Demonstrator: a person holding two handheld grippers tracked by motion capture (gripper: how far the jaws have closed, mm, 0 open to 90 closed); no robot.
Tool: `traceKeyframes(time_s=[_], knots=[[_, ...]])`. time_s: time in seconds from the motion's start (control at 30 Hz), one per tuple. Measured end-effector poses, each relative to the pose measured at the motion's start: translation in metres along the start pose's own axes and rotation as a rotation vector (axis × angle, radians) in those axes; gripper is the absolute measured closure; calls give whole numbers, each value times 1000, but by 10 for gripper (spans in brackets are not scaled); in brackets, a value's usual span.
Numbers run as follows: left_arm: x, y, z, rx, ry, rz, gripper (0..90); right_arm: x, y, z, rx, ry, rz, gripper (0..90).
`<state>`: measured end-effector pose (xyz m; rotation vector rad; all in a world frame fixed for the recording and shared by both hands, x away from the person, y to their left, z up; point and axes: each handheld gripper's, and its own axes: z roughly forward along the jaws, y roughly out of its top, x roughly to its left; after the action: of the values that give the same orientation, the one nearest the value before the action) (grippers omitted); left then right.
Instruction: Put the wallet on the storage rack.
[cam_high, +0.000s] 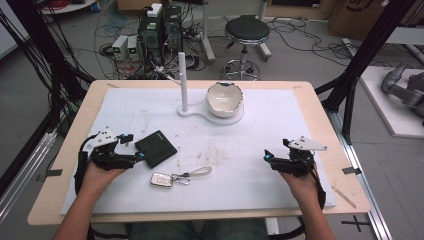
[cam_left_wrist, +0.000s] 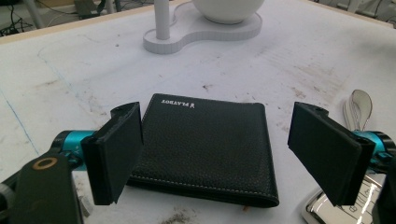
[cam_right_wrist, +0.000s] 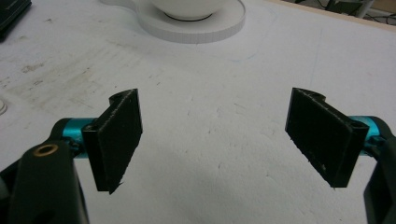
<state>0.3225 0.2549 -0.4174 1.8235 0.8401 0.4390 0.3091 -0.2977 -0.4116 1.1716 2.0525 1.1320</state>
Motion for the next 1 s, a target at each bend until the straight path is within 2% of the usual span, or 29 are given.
traceKeyframes(time_s=[0.43,0.67,0.77,0.9,1.0], knots=[[-3,1,1,8,-6,11,182,4,1,3,6,3,-8,190],[-10,3,5,16,-7,32,182,1,0,2,6,-3,-4,191],[-16,5,11,38,-12,65,182,-1,-1,1,6,-6,3,190],[-28,6,23,87,-15,132,184,-1,-2,2,13,-4,9,190],[-33,7,32,124,-11,165,185,1,-1,2,16,-3,0,191]])
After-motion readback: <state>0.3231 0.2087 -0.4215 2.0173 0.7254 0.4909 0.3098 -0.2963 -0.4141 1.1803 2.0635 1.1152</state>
